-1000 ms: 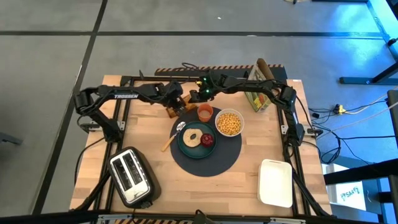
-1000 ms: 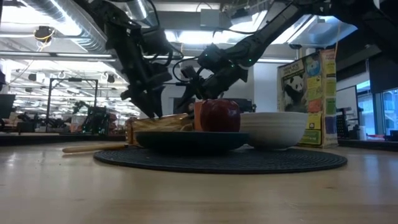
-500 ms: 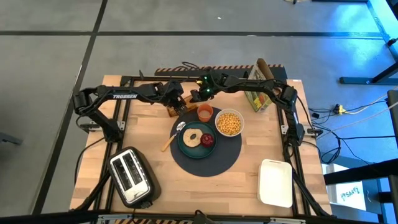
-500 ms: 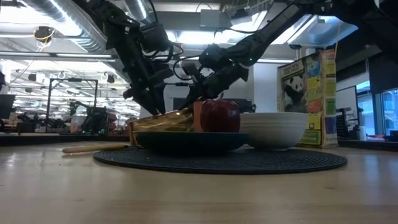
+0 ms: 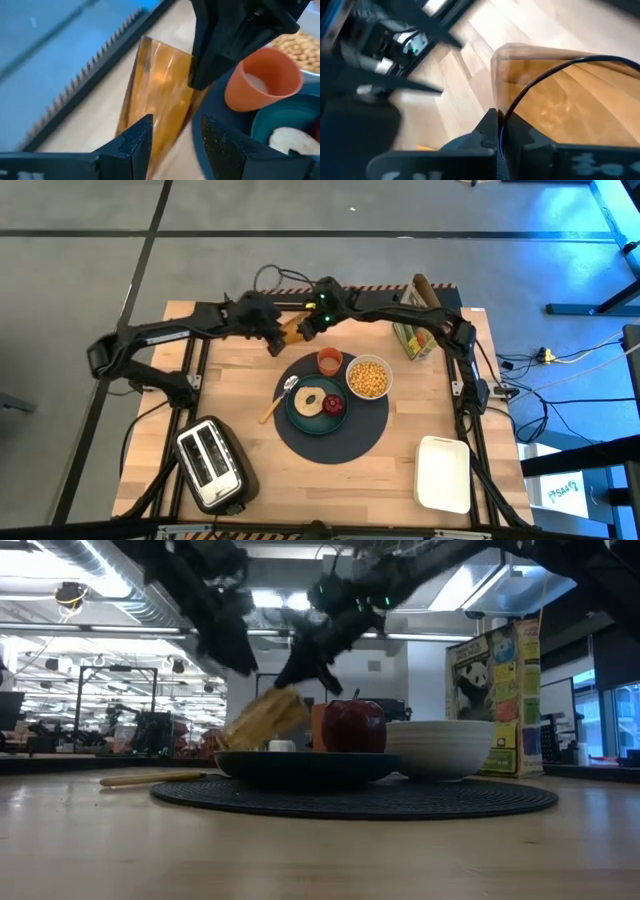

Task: Arrange a breakfast setting
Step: Put the brown cup to the top right of the black tablemat

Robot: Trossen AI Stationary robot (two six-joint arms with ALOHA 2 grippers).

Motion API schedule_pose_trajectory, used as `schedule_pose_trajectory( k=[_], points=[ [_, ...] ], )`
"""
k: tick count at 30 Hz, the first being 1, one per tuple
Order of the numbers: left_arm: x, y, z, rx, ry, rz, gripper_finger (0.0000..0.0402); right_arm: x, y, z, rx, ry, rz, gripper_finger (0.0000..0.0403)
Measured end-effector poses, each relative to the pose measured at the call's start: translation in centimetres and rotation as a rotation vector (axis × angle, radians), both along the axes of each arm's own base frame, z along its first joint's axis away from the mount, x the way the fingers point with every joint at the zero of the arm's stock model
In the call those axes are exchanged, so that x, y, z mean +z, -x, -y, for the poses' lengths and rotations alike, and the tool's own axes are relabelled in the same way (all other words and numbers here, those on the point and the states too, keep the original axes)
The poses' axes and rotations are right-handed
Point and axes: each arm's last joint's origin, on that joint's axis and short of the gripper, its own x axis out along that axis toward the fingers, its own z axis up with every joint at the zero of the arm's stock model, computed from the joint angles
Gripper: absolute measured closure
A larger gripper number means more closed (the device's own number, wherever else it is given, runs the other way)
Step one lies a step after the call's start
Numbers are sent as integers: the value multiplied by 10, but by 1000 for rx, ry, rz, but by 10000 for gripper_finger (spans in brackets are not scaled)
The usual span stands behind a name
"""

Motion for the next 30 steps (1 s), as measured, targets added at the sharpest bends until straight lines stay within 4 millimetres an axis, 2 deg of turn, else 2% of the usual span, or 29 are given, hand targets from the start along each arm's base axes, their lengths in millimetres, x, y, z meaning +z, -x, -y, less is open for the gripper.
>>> schedule_pose_trajectory(
  k=[3, 8, 10, 13, 21, 30],
  points=[
    [18, 13, 7, -48, -82, 20, 241, 22, -4, -14, 90, 176, -47, 403],
    [39, 32, 14, 77, -106, 114, 241, 53, -8, -43, 207, 491, -156, 403],
    [44, 37, 15, 95, -106, 144, 241, 57, -8, -53, 240, 598, -218, 403],
    [45, 38, 14, 100, -104, 152, 241, 54, -5, -63, 288, 686, -315, 403],
    [35, 28, 12, 74, -16, 146, 241, 31, 13, -56, 342, 747, -659, 403],
    [33, 20, 22, 46, 21, 162, 241, 23, 47, -41, 320, 504, -906, 403]
  ],
)
